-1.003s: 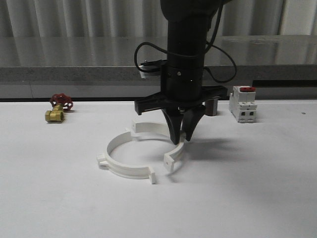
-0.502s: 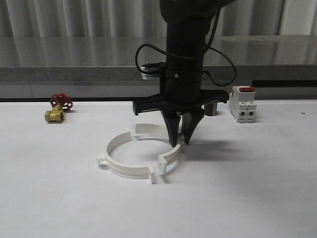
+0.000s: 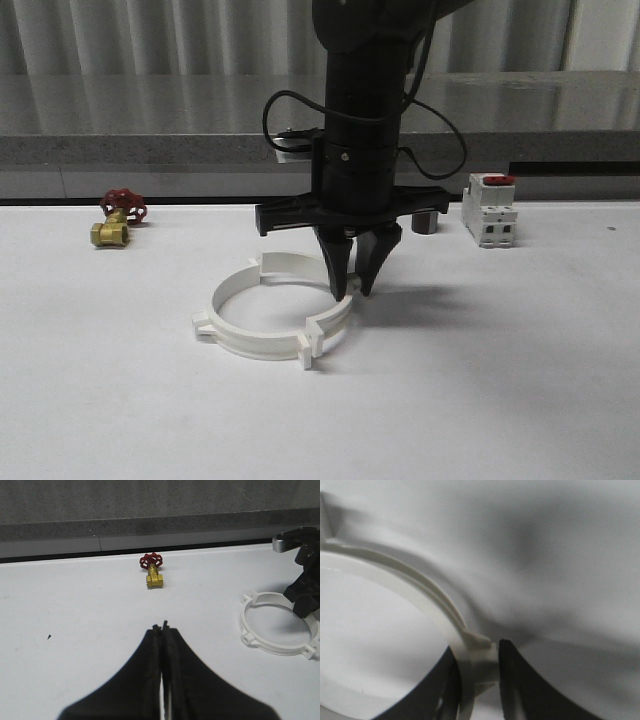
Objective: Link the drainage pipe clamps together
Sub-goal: 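Press the second half down to join it into a ring, then open the right gripper and lift it away from the ring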
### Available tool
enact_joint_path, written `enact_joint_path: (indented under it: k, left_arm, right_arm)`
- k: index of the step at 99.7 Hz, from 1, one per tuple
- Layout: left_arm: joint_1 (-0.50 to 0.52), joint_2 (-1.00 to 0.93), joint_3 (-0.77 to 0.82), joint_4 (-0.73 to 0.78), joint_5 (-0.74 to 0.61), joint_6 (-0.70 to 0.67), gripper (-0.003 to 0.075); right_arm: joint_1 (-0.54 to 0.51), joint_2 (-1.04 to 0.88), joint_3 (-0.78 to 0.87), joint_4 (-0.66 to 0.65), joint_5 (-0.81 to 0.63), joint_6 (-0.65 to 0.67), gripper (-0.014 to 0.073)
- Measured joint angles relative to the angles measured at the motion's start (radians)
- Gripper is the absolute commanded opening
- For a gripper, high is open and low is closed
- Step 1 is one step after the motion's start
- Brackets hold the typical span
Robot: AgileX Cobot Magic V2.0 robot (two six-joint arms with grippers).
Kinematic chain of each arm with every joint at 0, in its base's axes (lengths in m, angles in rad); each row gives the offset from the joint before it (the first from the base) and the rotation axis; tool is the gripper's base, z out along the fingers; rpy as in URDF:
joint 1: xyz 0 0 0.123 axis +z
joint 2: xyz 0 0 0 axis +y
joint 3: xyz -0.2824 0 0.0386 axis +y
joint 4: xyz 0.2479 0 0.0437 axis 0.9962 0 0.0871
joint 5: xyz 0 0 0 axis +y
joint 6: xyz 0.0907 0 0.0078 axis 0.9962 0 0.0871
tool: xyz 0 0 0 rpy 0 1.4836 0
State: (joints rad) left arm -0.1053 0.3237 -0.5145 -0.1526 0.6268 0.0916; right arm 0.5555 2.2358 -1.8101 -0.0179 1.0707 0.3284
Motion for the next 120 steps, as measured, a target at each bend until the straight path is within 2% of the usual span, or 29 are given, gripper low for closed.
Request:
enact_joint_path:
  k: [5, 12, 43, 50, 57, 75, 96, 120]
  left_arm:
    - [0.000, 0.000, 0.000, 0.000, 0.000, 0.000, -0.0020]
    - [0.000, 0.000, 0.000, 0.000, 0.000, 0.000, -0.0020]
    - [0.000, 0.000, 0.000, 0.000, 0.000, 0.000, -0.0020]
    - [0.000, 0.000, 0.000, 0.000, 0.000, 0.000, -0.0020]
    - [0.000, 0.000, 0.000, 0.000, 0.000, 0.000, -0.0020]
    - [0.000, 0.000, 0.000, 0.000, 0.000, 0.000, -0.0020]
    - [0.000, 0.000, 0.000, 0.000, 0.000, 0.000, -0.0020]
    - [0.000, 0.000, 0.000, 0.000, 0.000, 0.000, -0.0020]
  right_arm:
    - [0.000, 0.000, 0.000, 0.000, -0.001, 0.000, 0.0356]
    - [0.000, 0.000, 0.000, 0.000, -0.002, 0.000, 0.0422]
    - [0.000, -0.011, 0.000, 0.007, -0.005, 0.002, 0.0422]
    - [0.000, -0.031, 0.000, 0.003, -0.005, -0.003, 0.0377]
    - [0.000, -0.063, 0.016, -0.001, -0.003, -0.022, 0.0276]
    - [-0.005, -0.169, 0.113, -0.002, -0.006, -0.089, -0.0063]
    - [-0.064, -0.338, 0.274, -0.002, -0.074, -0.113, -0.0067]
    - [-0.211, -0.541, 0.453, -0.002, -0.139, -0.117, -0.0067]
